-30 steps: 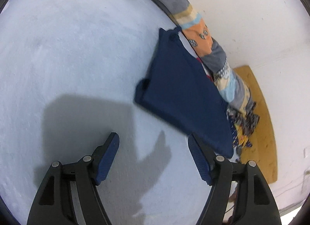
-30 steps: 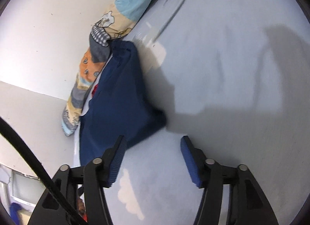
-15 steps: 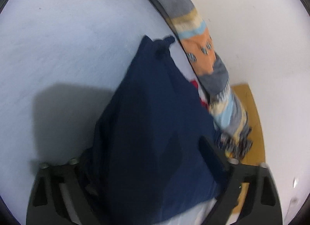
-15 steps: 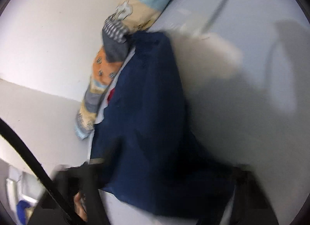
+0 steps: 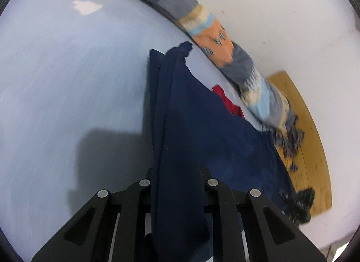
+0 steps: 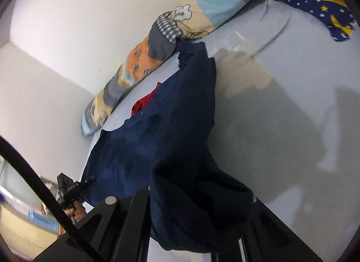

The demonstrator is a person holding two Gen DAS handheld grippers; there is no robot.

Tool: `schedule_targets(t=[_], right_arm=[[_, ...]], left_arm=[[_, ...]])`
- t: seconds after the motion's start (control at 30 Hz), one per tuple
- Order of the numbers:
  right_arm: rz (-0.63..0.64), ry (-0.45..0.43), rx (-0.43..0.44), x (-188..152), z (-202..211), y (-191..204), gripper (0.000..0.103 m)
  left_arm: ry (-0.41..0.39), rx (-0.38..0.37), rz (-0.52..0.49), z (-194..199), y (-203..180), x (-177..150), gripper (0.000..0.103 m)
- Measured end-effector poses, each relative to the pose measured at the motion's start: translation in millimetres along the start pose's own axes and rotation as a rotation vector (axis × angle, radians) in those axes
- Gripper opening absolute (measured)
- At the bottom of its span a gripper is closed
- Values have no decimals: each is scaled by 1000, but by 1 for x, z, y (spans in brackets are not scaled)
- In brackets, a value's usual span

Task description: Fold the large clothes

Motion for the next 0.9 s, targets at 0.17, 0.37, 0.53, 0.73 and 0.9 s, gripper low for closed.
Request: schedule_targets(t=[0.17,0.37,0.53,0.73,0.9], right_arm=[[-84,93,-70,-55,43,-39,30],[-134,-39,-227,-40,111,-61,55],[188,25,-250,-21,68,23,55],[484,410,-92,-84,-101,103,55],[508,567,-146,-92,-155,70,42]], left_arm=[[85,67,-13,16,51,-72,42],[-118,207,-13,90,88,-65,51],[-164,268,-276,95,14,-51,68],[-88,298,-718,4,-112,-83,73],[-38,412,-778,-40,-92,-82,73]])
Point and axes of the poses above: each gripper's, at about its wrist camera, not at the fingertips, and z roughly against the way its jaws point, y to its left, x to its top, the point moved 5 cm from there along -z, roughly the way its jaws point, and after that the axes turned 15 degrees about x, right-handed, at the moved point
